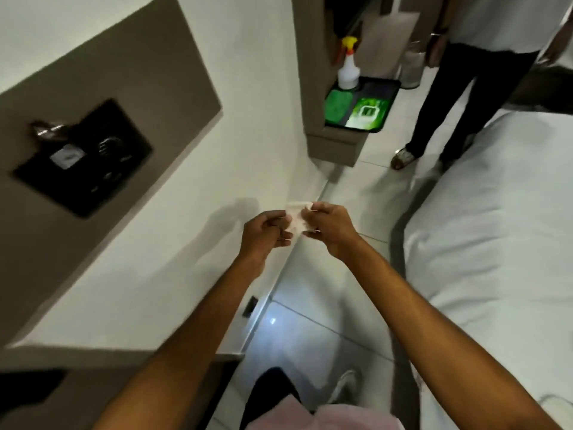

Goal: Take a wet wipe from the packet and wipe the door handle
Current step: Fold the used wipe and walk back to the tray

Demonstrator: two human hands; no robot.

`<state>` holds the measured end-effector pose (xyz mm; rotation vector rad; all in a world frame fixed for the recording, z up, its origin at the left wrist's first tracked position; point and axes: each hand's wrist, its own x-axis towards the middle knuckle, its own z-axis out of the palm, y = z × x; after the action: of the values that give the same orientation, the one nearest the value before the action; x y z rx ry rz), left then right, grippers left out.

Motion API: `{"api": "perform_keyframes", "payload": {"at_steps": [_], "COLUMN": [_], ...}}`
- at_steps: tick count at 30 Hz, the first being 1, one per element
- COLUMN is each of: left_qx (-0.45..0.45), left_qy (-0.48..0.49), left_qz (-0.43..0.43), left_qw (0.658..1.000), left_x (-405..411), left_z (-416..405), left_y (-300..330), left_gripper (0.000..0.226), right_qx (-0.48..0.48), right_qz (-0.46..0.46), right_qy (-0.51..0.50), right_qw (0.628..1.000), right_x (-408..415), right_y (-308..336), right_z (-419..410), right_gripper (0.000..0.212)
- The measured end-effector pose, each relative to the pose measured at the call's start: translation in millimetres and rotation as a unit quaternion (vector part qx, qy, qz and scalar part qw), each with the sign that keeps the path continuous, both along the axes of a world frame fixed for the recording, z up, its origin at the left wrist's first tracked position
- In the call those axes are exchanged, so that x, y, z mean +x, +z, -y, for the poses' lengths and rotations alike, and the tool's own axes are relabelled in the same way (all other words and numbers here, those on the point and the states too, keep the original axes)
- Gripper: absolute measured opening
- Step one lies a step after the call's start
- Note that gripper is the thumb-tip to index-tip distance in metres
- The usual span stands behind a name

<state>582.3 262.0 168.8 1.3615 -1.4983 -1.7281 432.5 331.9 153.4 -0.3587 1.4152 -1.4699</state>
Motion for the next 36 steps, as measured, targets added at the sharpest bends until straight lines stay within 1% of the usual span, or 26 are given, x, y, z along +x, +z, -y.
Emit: {"api": "perform_keyframes", "payload": {"at_steps": [2, 4, 6, 8, 10, 11, 13, 16, 18, 22, 25, 28, 31, 34, 36], "left_qx": [-0.039, -0.112, -0.199, -0.306, -0.389, -0.422, -0.464, -0.467, -0.459, -0.413, -0.393, -0.397, -0.397, -0.380, -0.361], "left_qy": [-0.009, -0.030, -0.065, -0.096, -0.111, -0.115, -0.127, -0.164, -0.168, -0.175, -0.184, -0.169, -0.126, -0.094, -0.084], "left_qz": [0.015, 0.059, 0.114, 0.189, 0.245, 0.254, 0.264, 0.302, 0.320, 0.349, 0.380, 0.416, 0.432, 0.458, 0.479], "left_qw": [0.999, 0.992, 0.971, 0.928, 0.881, 0.863, 0.836, 0.815, 0.811, 0.823, 0.817, 0.800, 0.800, 0.799, 0.796], "left_x": [-53.0, -106.8, -157.9, -203.8, -258.8, -289.5, -337.5, -416.2, -454.7, -521.5, -552.9, -583.1, -616.1, -642.1, -658.4], "left_z": [18.3, 42.9, 72.5, 102.7, 137.7, 157.0, 184.4, 227.4, 250.2, 287.1, 306.4, 321.5, 327.4, 328.2, 326.3], "left_y": [-13.0, -23.7, -34.6, -47.6, -58.0, -61.8, -69.2, -76.4, -82.4, -97.0, -109.5, -127.7, -141.6, -153.9, -159.2], "left_gripper": [0.014, 0.033, 0.052, 0.063, 0.070, 0.072, 0.075, 0.078, 0.079, 0.081, 0.084, 0.084, 0.081, 0.080, 0.079], "right_qx": [0.014, 0.020, 0.026, 0.034, 0.045, 0.051, 0.068, 0.115, 0.126, 0.166, 0.195, 0.210, 0.239, 0.233, 0.227], "right_qz": [-0.013, -0.016, -0.031, -0.050, -0.074, -0.082, -0.088, -0.116, -0.141, -0.181, -0.204, -0.241, -0.293, -0.300, -0.326], "right_qy": [-0.015, -0.026, -0.035, -0.040, -0.043, -0.048, -0.066, -0.098, -0.108, -0.108, -0.090, -0.049, 0.011, 0.056, 0.108], "right_qw": [1.000, 0.999, 0.999, 0.997, 0.995, 0.994, 0.992, 0.982, 0.976, 0.963, 0.955, 0.946, 0.926, 0.923, 0.911], "right_x": [-54.2, -108.9, -160.6, -207.3, -262.4, -292.9, -340.3, -416.9, -458.8, -540.7, -588.3, -641.2, -691.6, -723.8, -741.5], "right_y": [1.3, 2.5, 1.6, -1.4, -6.2, -8.0, -13.1, -15.8, -18.0, -32.9, -46.6, -66.8, -89.8, -104.8, -112.0], "right_z": [16.1, 36.6, 62.7, 89.7, 125.4, 145.7, 174.7, 216.4, 236.7, 278.8, 305.6, 338.8, 378.7, 410.8, 425.8], "right_gripper": [0.020, 0.025, 0.020, 0.014, 0.014, 0.014, 0.014, 0.019, 0.017, 0.012, 0.016, 0.023, 0.028, 0.027, 0.023]}}
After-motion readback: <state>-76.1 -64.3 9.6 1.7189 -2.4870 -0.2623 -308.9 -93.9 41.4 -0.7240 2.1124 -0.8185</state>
